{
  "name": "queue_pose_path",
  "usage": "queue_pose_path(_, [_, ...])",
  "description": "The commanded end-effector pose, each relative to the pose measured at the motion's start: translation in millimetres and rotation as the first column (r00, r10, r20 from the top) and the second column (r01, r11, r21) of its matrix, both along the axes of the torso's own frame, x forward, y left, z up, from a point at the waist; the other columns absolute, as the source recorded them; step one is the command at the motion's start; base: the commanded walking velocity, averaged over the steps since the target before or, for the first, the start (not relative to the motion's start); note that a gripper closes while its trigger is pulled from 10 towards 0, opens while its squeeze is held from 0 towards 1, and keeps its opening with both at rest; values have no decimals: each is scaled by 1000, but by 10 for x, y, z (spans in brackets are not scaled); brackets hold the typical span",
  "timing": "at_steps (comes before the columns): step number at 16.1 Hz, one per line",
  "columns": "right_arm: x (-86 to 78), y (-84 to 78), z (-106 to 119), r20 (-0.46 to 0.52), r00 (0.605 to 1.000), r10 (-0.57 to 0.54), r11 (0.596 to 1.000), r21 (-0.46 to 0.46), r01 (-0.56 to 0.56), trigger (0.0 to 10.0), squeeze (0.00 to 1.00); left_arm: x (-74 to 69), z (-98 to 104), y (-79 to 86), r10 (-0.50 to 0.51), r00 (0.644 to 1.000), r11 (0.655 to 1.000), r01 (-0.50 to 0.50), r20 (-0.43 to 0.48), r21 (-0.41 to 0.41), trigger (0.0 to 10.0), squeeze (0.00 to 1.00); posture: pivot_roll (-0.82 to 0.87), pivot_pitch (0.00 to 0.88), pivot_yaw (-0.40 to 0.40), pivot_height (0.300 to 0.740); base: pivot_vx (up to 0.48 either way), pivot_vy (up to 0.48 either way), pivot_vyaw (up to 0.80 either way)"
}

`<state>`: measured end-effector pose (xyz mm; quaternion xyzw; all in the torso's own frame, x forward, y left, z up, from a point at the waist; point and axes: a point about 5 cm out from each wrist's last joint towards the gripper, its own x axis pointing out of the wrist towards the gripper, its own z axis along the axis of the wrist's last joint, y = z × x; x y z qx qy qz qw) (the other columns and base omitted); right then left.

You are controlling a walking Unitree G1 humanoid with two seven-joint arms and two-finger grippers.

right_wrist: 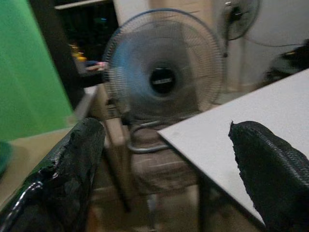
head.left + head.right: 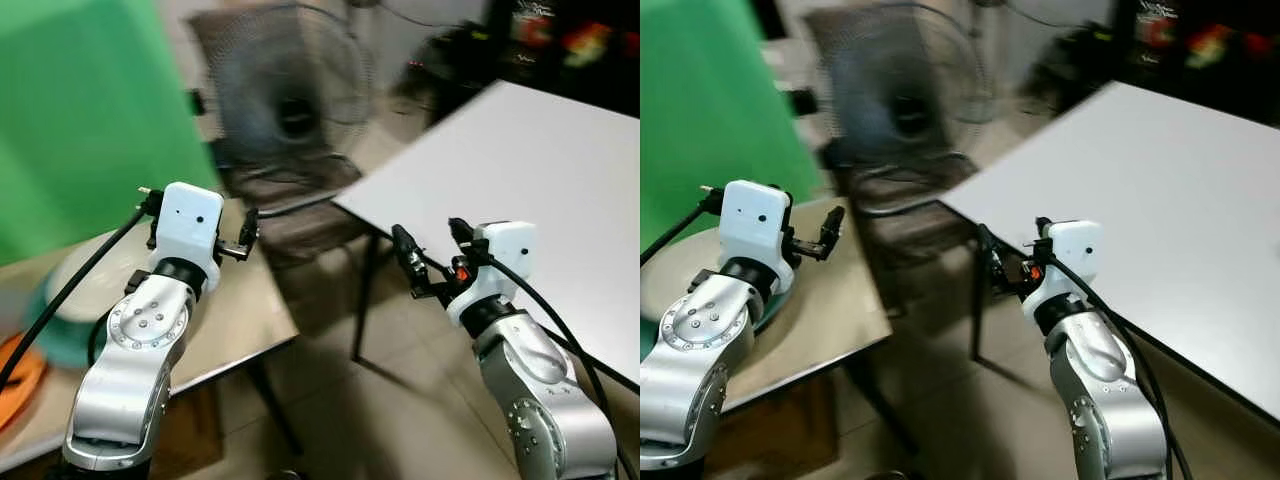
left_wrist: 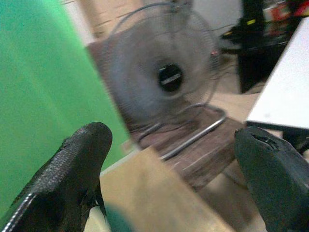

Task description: Setting the table

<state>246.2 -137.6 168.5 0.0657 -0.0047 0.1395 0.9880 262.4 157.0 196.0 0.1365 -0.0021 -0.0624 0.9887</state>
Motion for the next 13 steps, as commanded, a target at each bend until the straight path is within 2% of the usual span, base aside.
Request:
queue_pose_path(1, [13,-5,15,-5,1000,17,1000,10,-17,10000,1000,-14,1,3,5,1000,1000,-5,4,5,10000,0,-96,42,80,740,0,0,800])
queue_pose_path(7, [6,74,-14,-26,996,83,997,7,-83,10000,1000,-30,-47,55,10,1000,999,-11,-30,-50,10000,0,-93,42,69,740,0,0,800])
queue_pose_path(8, [6,75,-15,-26,996,84,996,5,-84,10000,1000,-36,-58,52,6,999,998,-8,-36,-62,10000,35,-93,42,68,740,0,0,800])
queue_pose_path(9, [6,71,-15,-27,996,83,997,4,-83,10000,1000,-43,-70,49,4,999,997,-7,-43,-76,10000,122,-94,43,66,740,0,0,800])
queue_pose_path(11, [12,54,-14,-22,998,65,998,-18,-65,10000,1000,-52,-96,54,6,999,997,-10,-51,-74,10000,345,-98,44,63,740,0,0,753])
queue_pose_path(12, [16,43,-16,-21,998,52,998,-23,-52,10000,1000,-54,-108,58,9,999,997,-13,-54,-74,10000,345,-100,45,60,740,0,0,0])
queue_pose_path(13, [31,3,-28,-19,1000,14,1000,-23,-14,10000,863,-61,-163,95,34,997,996,-39,-66,-83,10000,329,-99,46,50,740,0,0,0])
